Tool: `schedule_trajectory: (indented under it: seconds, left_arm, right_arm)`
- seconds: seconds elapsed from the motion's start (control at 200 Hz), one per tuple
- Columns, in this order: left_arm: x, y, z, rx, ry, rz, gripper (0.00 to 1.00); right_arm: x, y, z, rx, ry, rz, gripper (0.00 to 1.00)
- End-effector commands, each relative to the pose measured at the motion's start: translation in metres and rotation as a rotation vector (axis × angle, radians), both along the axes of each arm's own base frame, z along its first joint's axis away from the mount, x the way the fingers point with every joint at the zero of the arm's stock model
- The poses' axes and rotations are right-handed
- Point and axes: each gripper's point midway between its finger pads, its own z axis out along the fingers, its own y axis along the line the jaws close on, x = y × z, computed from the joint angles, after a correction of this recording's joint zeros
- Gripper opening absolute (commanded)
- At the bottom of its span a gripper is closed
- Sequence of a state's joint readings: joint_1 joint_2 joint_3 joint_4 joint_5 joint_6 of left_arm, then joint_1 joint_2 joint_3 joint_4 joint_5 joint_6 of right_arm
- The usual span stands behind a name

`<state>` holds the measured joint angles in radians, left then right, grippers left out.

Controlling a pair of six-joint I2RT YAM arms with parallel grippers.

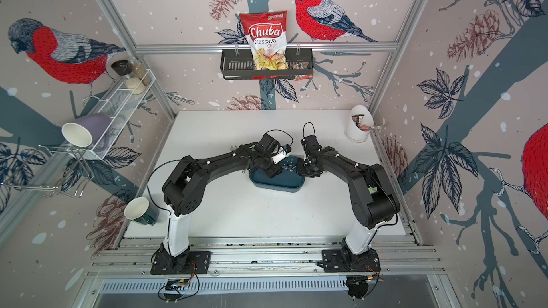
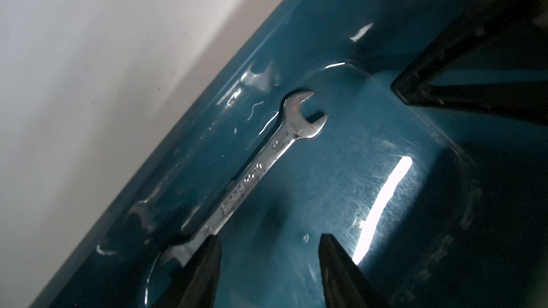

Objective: Take out the wrench from the storage box
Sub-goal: Pick up the wrench from the storage box.

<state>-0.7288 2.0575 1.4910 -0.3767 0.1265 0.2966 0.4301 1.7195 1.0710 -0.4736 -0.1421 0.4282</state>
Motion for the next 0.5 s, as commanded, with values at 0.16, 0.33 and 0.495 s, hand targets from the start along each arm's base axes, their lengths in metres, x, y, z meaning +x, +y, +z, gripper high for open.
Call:
schedule_trajectory:
  seconds: [0.16,0.33,0.495]
  left_arm:
    - [0.026,-0.007,-0.01,-0.022,-0.059,-0.031,0.63]
    - [0.027,-0.006,-0.027,-0.027,-0.028,-0.047,0.63]
    - [0.021,-0.004,-0.036,-0.019,0.019,-0.054,0.6]
  right_arm:
    - [0.006,0.003,0.002,-0.004,-0.026,0.035,0.28]
    - [0.009,0.005,0.003,0.001,-0.033,0.04,0.28]
    - [0.012,0.005,0.002,0.003,-0.033,0.035,0.27]
